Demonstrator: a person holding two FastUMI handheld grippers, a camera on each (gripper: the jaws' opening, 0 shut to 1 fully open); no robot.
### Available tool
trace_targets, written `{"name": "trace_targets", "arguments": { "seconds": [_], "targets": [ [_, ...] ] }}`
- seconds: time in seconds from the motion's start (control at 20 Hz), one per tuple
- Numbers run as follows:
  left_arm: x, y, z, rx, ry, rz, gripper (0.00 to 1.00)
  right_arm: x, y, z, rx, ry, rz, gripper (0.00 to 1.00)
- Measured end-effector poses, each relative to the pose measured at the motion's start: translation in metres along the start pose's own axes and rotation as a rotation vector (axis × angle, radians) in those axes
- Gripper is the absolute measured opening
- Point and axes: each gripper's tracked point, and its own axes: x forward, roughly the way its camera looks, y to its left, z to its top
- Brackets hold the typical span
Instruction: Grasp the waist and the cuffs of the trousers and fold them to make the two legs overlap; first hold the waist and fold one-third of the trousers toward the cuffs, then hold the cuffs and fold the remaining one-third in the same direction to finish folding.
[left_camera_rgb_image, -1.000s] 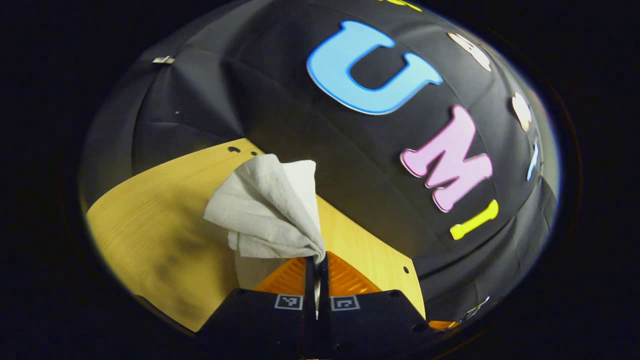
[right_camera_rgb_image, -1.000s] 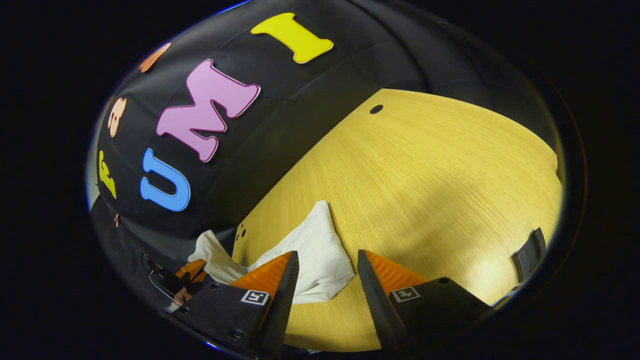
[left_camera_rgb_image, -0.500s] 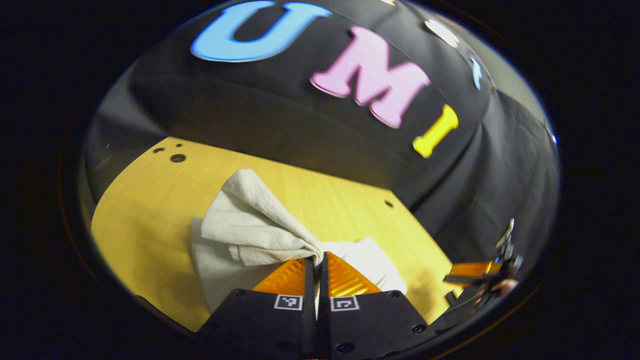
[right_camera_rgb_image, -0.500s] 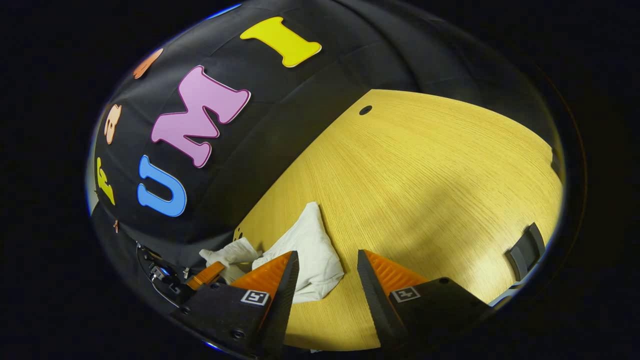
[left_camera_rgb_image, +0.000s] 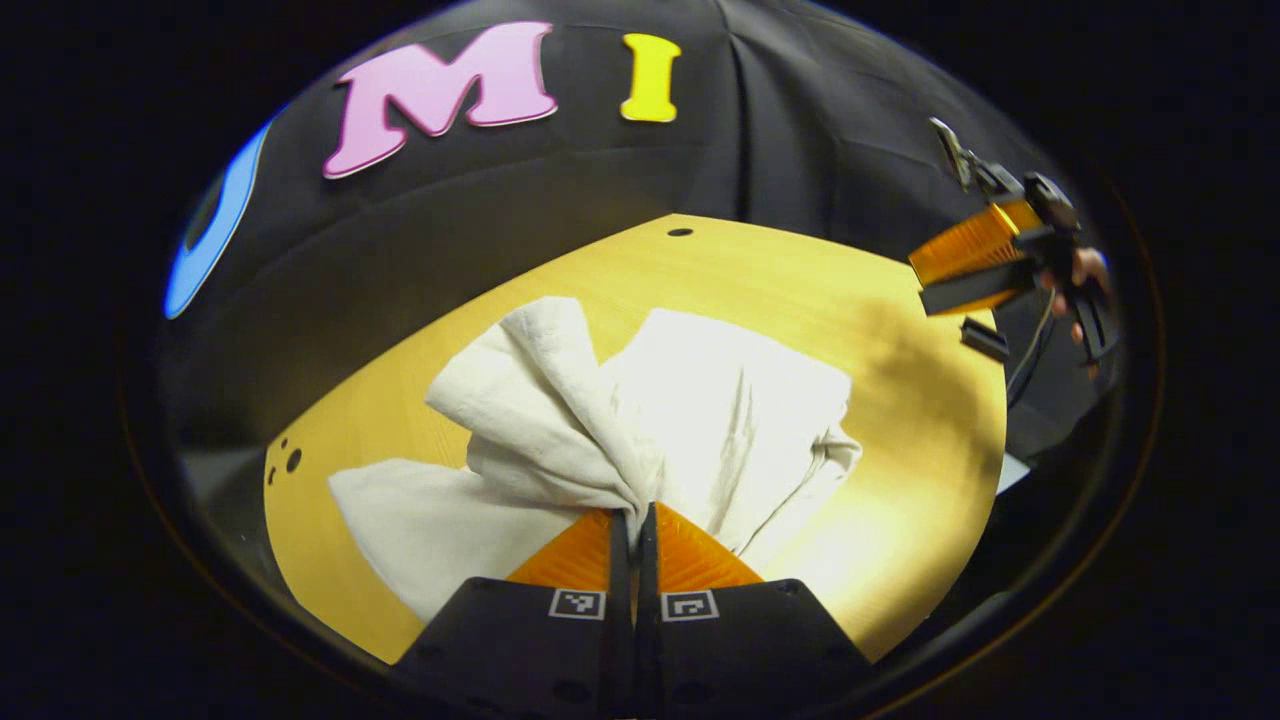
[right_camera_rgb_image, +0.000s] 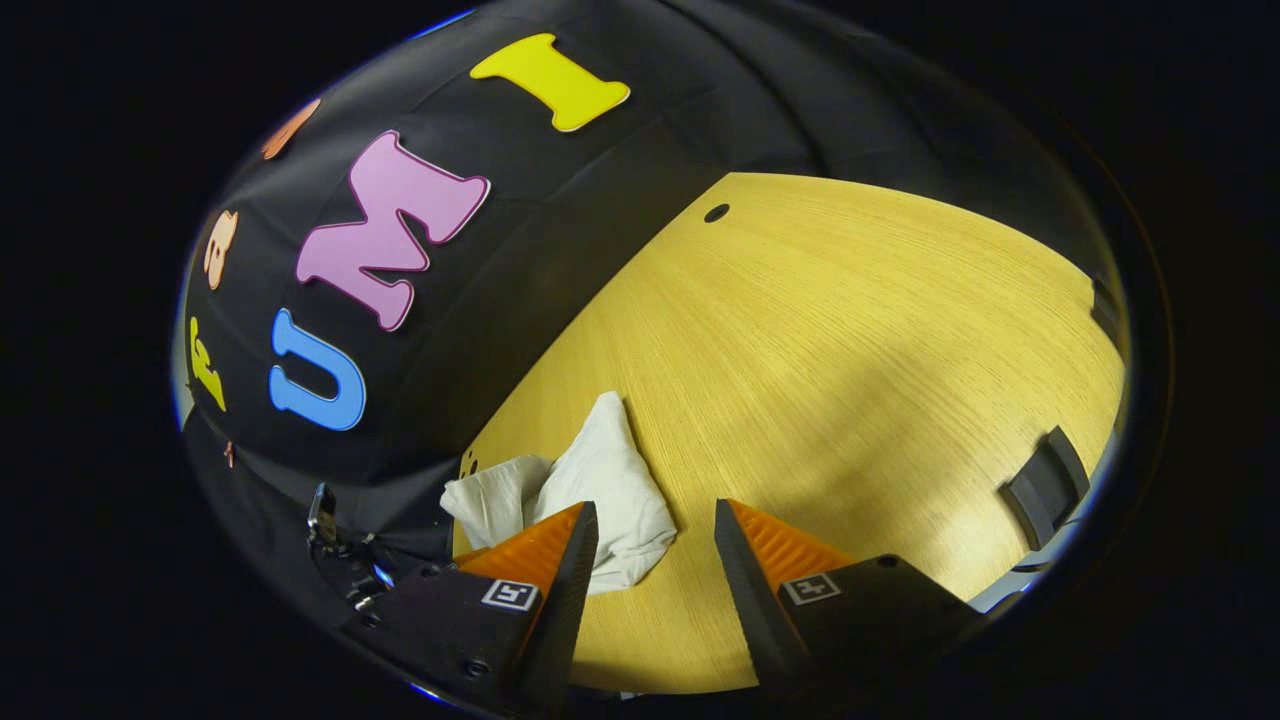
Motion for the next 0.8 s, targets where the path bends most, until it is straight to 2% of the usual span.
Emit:
{"name": "trace_targets", "arguments": {
  "seconds": [0.15, 0.3, 0.4, 0.45, 0.5, 0.7, 0.8],
  "targets": [
    [0.003, -0.002, -0.005, 0.209, 0.02, 0.005, 0.06, -0.002, -0.009, 0.001, 0.03, -0.015, -0.016, 0.73],
    [0.005, -0.004, -0.009, 0.358, 0.042, 0.029, 0.06, -0.005, -0.013, -0.005, 0.057, 0.003, -0.01, 0.74],
    [0.004, -0.003, -0.01, 0.419, 0.05, 0.051, 0.06, -0.006, -0.009, -0.015, 0.079, 0.043, 0.009, 0.81],
    [0.004, -0.003, -0.009, 0.442, 0.057, 0.06, 0.06, -0.006, -0.009, -0.02, 0.083, 0.057, 0.011, 0.88],
    [0.004, -0.004, -0.009, 0.464, 0.06, 0.063, 0.07, -0.005, -0.008, -0.022, 0.082, 0.069, 0.01, 0.9],
    [0.006, -0.005, -0.008, 0.529, 0.062, 0.085, 0.22, -0.004, -0.008, -0.025, 0.072, 0.09, 0.01, 0.92],
    [0.003, 0.002, -0.003, 0.54, 0.051, 0.128, 0.39, -0.002, -0.008, -0.025, 0.077, 0.088, 0.01, 0.94]
  ]
}}
